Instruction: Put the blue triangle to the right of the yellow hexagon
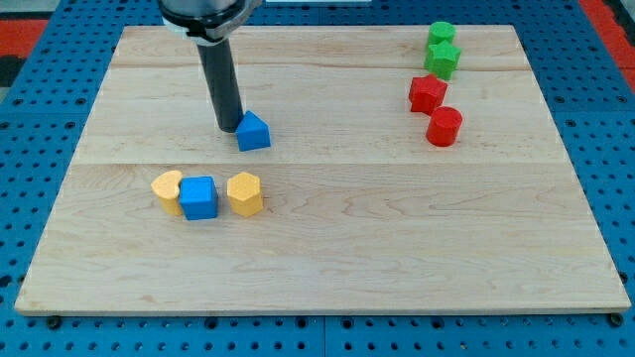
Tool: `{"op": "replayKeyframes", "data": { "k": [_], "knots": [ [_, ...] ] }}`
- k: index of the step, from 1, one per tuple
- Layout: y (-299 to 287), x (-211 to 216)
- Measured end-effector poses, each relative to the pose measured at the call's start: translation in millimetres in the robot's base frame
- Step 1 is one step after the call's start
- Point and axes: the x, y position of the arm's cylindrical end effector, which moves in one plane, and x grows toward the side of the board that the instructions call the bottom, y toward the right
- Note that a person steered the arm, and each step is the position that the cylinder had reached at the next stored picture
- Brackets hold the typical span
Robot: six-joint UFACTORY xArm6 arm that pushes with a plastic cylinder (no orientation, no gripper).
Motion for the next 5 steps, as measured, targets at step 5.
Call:
{"op": "replayKeyframes", "data": {
  "k": [5],
  "knots": [
    [59,1]
  ]
}}
